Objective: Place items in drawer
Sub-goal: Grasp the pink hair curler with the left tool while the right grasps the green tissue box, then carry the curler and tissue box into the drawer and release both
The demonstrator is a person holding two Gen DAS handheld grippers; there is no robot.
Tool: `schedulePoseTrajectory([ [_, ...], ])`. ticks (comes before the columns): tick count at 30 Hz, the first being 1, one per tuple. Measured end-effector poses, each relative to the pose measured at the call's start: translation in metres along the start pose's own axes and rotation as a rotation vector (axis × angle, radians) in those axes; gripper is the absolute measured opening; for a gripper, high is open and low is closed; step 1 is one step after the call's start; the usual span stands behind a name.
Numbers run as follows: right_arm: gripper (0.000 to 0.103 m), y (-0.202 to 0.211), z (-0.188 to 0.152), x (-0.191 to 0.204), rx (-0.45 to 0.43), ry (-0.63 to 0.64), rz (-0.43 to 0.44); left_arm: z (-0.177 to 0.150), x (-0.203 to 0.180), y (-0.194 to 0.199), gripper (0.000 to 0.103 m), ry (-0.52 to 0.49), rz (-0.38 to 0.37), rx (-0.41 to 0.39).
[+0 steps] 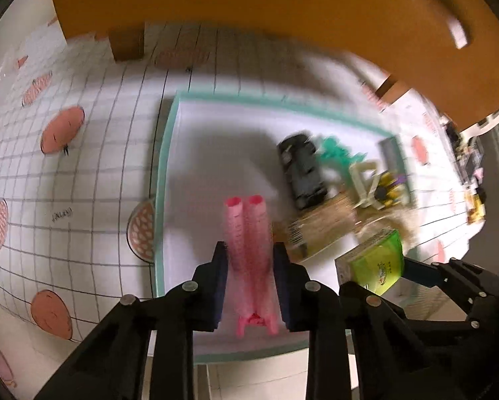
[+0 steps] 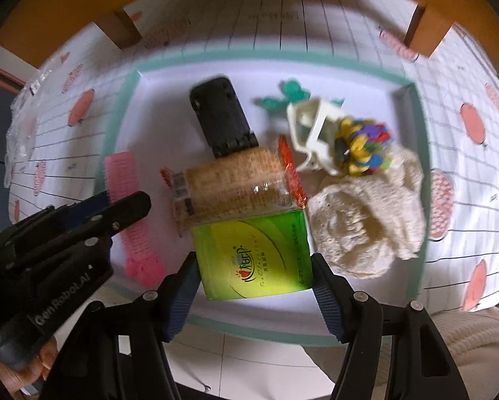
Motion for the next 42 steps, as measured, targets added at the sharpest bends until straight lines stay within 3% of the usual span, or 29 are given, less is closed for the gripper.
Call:
schedulePoseTrajectory([
  [5,0.068,0.042,0.008,-0.012,-0.076,-0.01,0.015,0.016,-0.021,0.053,0.027,-0.039,-0.091,-0.092],
  [10,0.068,0.114,0.027,-0.024,-0.215,-0.038,0.053,0.047,-0.056,0.133,0.027,-0.131,-0.158,-0.26],
  [18,0.068,0.235,0.079,-0.039,-0.464,-0.031,0.032,0.122,-0.101,0.231,0.027,-0.217,-0.192,-0.479],
  [22,0.068,0.272,0.105,-0.049,-0.534,-0.036,-0.011,0.153,-0.107,0.261,0.027,-0.232,-0.181,-0.55],
  [27,0.068,0.298,0.135,-0.061,-0.572,-0.047,-0.066,0.187,-0.109,0.27,0.028,-0.217,-0.153,-0.582],
  [33,0.068,0.305,0.163,-0.072,-0.556,-0.069,-0.107,0.208,-0.09,0.251,0.028,-0.18,-0.102,-0.559],
  [42,0.068,0.274,0.189,-0.076,-0.51,-0.076,-0.129,0.224,-0.071,0.213,0.028,-0.136,-0.048,-0.505],
])
Point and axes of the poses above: each gripper's, at about its wrist camera, not at the fingertips, and y roughly against the way its jaws point, x to its left, z to its top, the point moved 9 cm from there along -y, roughly the way its jaws point, and after that the axes turned 6 degrees about -z, right-handed, at the moved point
